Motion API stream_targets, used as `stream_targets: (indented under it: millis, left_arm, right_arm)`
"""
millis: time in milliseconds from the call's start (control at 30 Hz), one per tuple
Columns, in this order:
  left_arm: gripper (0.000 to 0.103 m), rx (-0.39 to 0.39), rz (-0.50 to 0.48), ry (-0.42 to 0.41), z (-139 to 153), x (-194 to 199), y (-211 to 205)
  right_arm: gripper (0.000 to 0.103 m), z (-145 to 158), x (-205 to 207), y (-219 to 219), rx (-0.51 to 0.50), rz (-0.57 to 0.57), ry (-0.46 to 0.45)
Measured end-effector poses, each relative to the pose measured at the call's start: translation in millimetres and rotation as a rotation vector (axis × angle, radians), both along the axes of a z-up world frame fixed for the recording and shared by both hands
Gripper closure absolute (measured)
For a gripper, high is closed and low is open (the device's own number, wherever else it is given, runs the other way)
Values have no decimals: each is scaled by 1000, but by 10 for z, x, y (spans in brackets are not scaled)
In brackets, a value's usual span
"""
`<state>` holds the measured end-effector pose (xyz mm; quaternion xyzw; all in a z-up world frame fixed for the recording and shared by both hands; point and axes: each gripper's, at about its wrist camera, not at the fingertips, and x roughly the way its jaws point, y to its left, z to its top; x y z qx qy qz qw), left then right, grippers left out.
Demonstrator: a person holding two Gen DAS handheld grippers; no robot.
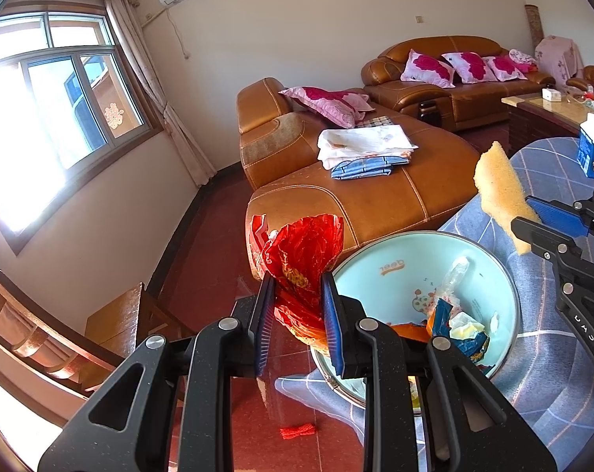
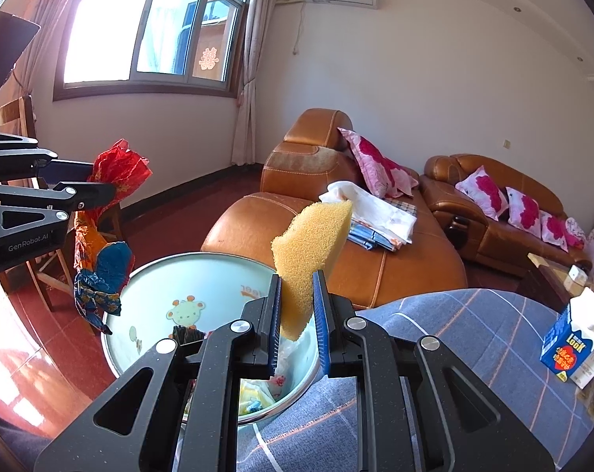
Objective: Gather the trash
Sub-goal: 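Hold the red foil bag and yellow sponge above the bin with both grippers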
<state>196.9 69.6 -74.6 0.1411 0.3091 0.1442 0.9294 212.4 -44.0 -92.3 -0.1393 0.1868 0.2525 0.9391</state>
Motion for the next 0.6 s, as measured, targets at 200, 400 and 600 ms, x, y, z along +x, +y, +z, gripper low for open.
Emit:
stream_targets:
  millis: [200, 400, 600]
  left_arm:
    - [79, -8, -14, 1, 8, 6, -3]
    - [79, -18, -25, 6, -11, 30, 1]
    - [78, -23, -38, 12, -14, 54, 12]
  right_arm:
    - [87, 11, 0, 1, -1, 4, 2]
    - [87, 1, 0, 32, -6, 9, 8]
    - [86, 5, 41, 14, -9, 20, 17]
